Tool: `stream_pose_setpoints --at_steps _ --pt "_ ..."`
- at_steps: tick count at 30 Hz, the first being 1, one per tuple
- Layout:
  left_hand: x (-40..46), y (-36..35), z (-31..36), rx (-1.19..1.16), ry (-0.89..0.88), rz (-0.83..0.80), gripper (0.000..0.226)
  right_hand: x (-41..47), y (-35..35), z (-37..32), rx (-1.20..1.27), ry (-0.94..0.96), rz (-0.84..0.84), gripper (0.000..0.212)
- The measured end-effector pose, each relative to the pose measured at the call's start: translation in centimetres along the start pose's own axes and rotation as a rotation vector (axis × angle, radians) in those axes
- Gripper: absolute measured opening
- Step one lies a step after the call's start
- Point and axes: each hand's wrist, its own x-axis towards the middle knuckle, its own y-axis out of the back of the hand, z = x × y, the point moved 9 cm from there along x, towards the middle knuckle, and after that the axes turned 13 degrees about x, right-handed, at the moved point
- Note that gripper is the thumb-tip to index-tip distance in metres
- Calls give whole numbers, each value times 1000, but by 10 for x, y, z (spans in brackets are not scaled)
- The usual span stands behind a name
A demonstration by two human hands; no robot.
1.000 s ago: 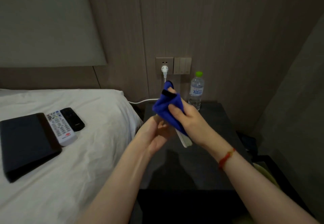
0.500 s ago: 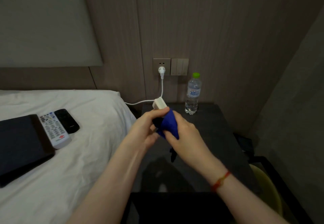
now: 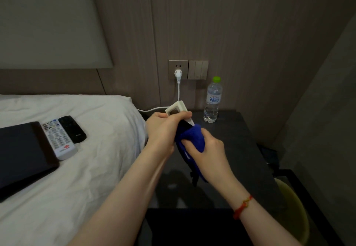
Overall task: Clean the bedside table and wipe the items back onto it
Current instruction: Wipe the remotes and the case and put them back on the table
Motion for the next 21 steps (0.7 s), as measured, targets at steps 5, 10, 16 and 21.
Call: stream_pose_setpoints --at_steps 5,10,16,21 --pt "2 0 3 -33 15 -20 26 -2 1 3 -14 -26 -63 39" --pt "7 -9 -5 9 57 -58 24 9 5 -1 -53 -3 -44 38" --pt "3 -24 -16 14 163 -198 18 21 4 -3 -101 45 -22 36" --pt "25 -18 -18 -43 208 -83 16 31 -5 3 -23 47 -103 29"
